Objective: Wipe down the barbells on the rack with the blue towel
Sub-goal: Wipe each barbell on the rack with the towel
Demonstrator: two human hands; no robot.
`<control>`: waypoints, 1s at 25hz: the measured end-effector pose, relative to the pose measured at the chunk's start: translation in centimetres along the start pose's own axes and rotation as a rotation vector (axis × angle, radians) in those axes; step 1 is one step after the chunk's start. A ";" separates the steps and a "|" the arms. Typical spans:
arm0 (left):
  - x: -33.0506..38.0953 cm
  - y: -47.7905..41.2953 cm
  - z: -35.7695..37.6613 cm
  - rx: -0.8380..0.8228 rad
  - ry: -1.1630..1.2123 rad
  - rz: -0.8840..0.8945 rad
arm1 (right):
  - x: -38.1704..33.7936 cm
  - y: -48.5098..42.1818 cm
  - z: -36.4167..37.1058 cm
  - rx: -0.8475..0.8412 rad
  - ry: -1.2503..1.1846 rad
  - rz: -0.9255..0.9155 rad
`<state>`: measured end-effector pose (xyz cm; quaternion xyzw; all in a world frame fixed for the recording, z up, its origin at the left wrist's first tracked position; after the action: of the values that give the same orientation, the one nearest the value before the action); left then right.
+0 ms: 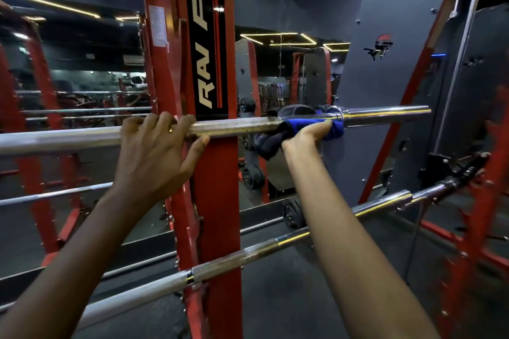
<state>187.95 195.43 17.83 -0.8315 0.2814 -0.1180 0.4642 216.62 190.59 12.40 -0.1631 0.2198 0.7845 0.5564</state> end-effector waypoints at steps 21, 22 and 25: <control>-1.2 1.2 0.0 -0.090 0.114 -0.029 | -6.0 1.5 3.0 -0.687 1.432 -1.404; -2.2 1.6 -0.4 -0.090 0.107 -0.031 | -7.2 0.0 3.4 -0.608 1.450 -1.402; -5.3 1.6 -1.1 -0.126 0.011 -0.062 | -8.9 -2.2 4.9 -0.399 1.603 -1.235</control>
<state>182.59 197.06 17.38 -0.8669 0.2647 -0.1188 0.4054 221.58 186.71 20.67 -0.8123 0.2698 0.0449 0.5152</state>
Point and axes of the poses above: each hand's wrist, its own y-axis away from the middle knuckle, its own z-axis out of the palm, x = y × z, the point moved 8 cm from there along -y, towards the middle knuckle, and after that the axes turned 9 degrees about -z, right-handed, at the moved point
